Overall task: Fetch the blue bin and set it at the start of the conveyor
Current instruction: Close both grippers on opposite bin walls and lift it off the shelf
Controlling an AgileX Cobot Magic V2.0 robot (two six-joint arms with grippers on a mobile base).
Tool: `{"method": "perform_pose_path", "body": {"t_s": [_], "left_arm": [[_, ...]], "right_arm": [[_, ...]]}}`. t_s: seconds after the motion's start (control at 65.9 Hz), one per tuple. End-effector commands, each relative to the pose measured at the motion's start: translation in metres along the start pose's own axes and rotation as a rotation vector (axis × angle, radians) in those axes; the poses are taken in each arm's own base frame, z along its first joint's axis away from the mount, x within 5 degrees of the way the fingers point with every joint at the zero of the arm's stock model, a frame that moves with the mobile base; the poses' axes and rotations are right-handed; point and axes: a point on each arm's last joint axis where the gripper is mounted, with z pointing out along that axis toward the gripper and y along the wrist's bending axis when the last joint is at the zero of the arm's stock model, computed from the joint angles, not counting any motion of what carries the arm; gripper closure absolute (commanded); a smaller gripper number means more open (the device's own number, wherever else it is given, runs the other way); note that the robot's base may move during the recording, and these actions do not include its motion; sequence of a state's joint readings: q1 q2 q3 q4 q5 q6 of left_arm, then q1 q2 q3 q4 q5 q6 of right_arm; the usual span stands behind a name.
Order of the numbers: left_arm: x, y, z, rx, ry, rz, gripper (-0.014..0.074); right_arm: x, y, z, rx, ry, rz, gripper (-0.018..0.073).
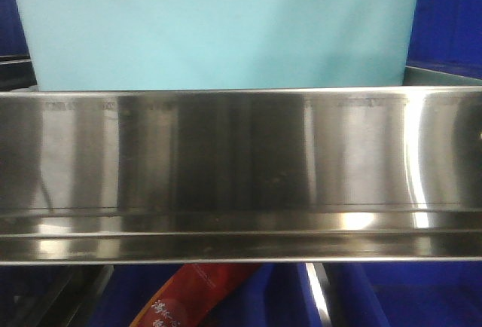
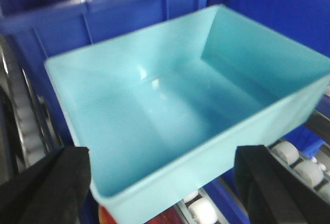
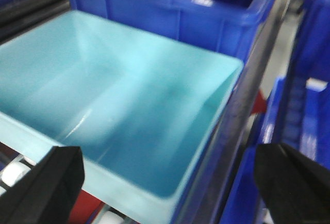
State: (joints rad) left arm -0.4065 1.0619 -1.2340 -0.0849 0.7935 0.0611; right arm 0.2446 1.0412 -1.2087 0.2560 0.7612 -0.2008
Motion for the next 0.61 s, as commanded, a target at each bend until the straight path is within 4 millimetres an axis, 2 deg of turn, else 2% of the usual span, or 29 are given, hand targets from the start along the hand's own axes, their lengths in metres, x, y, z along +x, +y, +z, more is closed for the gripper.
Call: {"method": "perform_pose_path", "body": {"t_s": [0.0, 0.106, 0.243, 0.364, 0.592], "left_arm": [[-0.016, 0.004, 0.017, -0.047, 0.086, -0.062, 0.0124], [-0.034, 0.012, 0.036, -0.132, 0.165, -0.069, 0.0124], [-0.044, 0.023, 0.068, -0.198, 0.256, -0.101, 0.0124], [-0.039, 0.038, 0.099, -0.204, 0.334, -0.163, 0.0124], [-0.018, 0.063, 0.145, -0.207, 0.457, -0.266, 0.0124]], "right_arm": [[-0.017, -0.004, 0.016, 0.016, 0.059, 0.049, -0.001], [-0.034, -0.015, 0.031, 0.11, 0.155, 0.117, -0.001], [-0.049, -0.025, 0.055, 0.189, 0.259, 0.159, -0.001], [-0.053, -0.025, 0.082, 0.177, 0.309, 0.159, -0.001], [-0.033, -0.033, 0.138, 0.173, 0.435, 0.178, -0.001]]}}
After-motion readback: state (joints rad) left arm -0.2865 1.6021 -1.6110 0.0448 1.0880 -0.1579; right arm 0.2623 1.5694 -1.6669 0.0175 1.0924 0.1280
